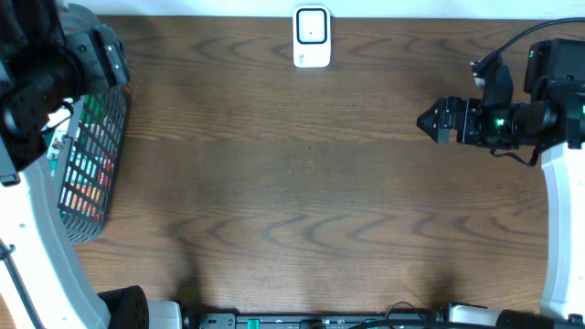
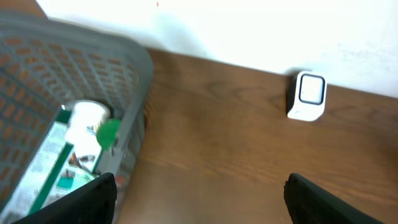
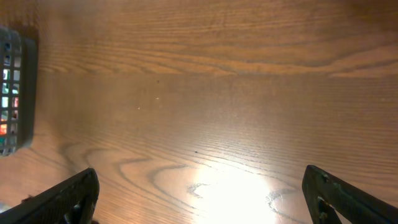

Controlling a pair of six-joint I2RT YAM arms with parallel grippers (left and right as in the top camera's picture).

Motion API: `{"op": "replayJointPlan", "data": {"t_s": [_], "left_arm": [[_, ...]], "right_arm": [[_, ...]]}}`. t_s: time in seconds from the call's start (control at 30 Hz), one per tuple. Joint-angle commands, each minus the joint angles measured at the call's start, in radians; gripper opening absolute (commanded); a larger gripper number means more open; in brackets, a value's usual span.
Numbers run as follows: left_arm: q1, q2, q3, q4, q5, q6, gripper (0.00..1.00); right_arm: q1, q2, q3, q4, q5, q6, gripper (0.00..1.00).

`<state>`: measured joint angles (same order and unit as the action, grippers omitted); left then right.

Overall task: Scan the item barcode
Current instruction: 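Raise the left gripper over the basket and the right gripper forward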

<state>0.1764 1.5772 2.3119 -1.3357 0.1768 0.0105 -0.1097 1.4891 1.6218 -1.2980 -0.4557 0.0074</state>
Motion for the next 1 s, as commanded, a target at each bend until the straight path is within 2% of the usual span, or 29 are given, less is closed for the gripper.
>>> {"op": "replayJointPlan", "data": {"t_s": [0.0,0.1,0.27,0.33,0.47,0.77,0.97], "left_arm": [[0.005,0.002,0.022,0.012,-0.016,0.098,0.78],[0.016,0.004,0.022,0.014,-0.118,0.063,0.77],[0.088,0.004,0.017,0.014,-0.435,-0.167,0.74],[0.128,0.005,0.013,0.014,-0.504,-0.229,0.75],[0.207,0.015,0.000,0.029,-0.511,-0.242,0.82],[0.309,0.133,0.000,0.016,-0.500,-0.270,0.82],[0.365,0.264,0.000,-0.056,-0.500,-0.422,0.82]], "right_arm": [[0.045,0.023,0.018,-0.004,-0.031,0.006,0.99],[0.056,0.037,0.018,-0.007,-0.031,0.006,0.99],[0.058,0.041,0.018,-0.004,-0.031,0.006,0.99],[0.057,0.041,0.018,0.000,-0.018,0.006,0.99],[0.057,0.041,0.018,0.000,0.021,0.006,0.99],[0.057,0.041,0.018,0.000,0.040,0.006,0.99],[0.057,0.041,0.018,0.000,0.040,0.006,0.99]]}}
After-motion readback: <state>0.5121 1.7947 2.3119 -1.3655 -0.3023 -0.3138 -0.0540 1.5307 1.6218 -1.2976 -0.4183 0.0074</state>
